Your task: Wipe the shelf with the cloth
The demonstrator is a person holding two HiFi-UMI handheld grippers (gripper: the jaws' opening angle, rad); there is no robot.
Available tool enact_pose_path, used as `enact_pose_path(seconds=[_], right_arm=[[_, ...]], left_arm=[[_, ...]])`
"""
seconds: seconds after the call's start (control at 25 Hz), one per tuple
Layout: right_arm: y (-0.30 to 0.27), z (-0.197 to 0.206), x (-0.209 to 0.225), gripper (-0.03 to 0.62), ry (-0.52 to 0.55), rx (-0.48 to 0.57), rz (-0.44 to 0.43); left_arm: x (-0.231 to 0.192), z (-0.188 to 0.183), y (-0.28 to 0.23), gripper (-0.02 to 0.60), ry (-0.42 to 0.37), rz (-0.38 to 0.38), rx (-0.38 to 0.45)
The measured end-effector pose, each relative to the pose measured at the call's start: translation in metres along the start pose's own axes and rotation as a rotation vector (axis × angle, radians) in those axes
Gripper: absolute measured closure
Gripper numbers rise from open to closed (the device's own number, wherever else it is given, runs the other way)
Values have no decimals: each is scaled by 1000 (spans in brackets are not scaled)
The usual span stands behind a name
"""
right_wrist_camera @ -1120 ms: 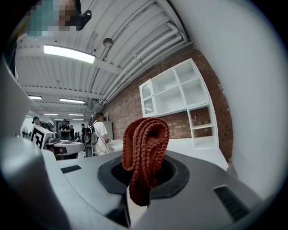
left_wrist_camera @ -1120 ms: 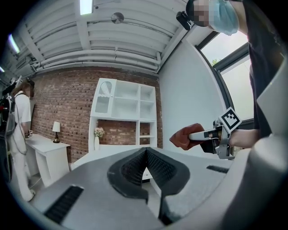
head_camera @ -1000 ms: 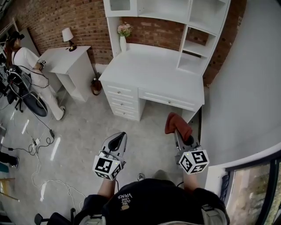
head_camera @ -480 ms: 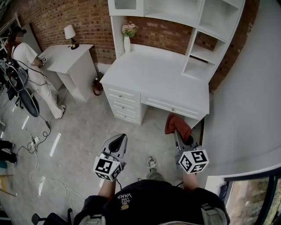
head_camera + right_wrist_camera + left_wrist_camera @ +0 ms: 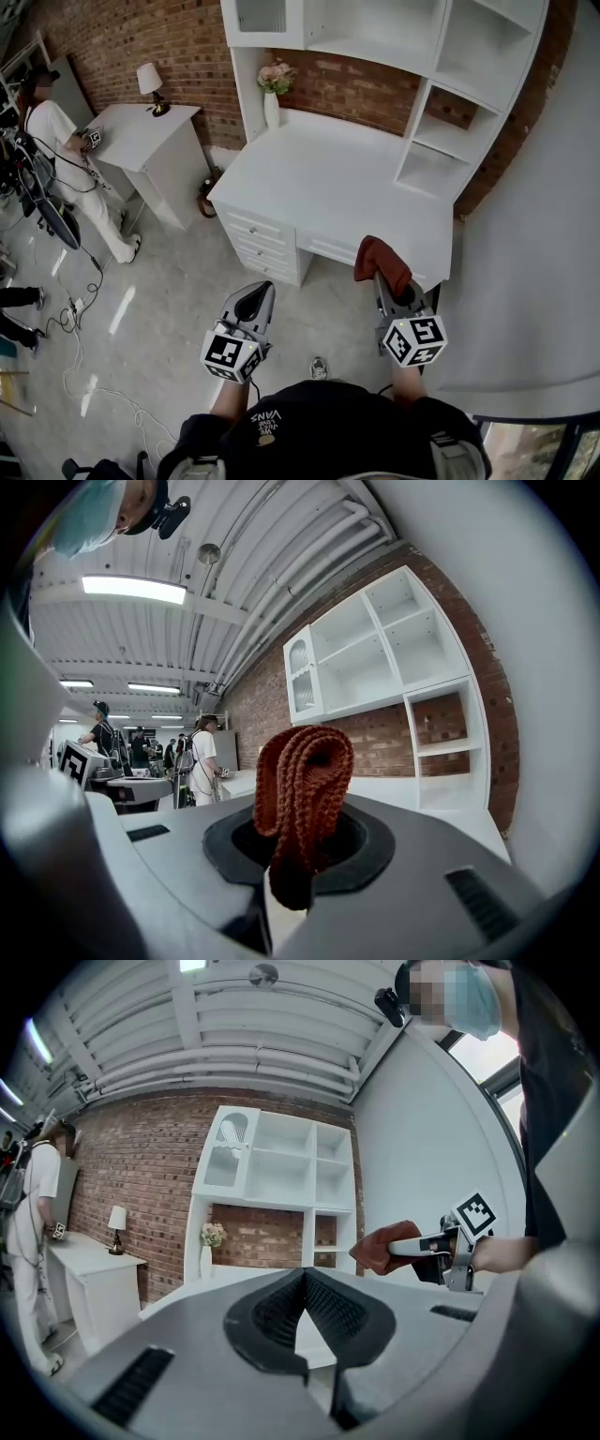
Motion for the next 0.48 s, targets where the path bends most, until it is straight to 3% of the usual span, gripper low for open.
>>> enact_pose_path(seconds=[0.48], right_arm=[[-72, -4, 83, 528, 5, -9, -47]], left_arm=[[-7, 19, -99, 577, 6, -38, -13]])
Point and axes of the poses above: the fingertips, and each gripper's own axes: y backward along the fingers, x to its right, z out of its underside, the point moved 6 cm from there along y, backward along the fingers, and after that the axes turned 7 degrees about x, right-handed, at the moved point
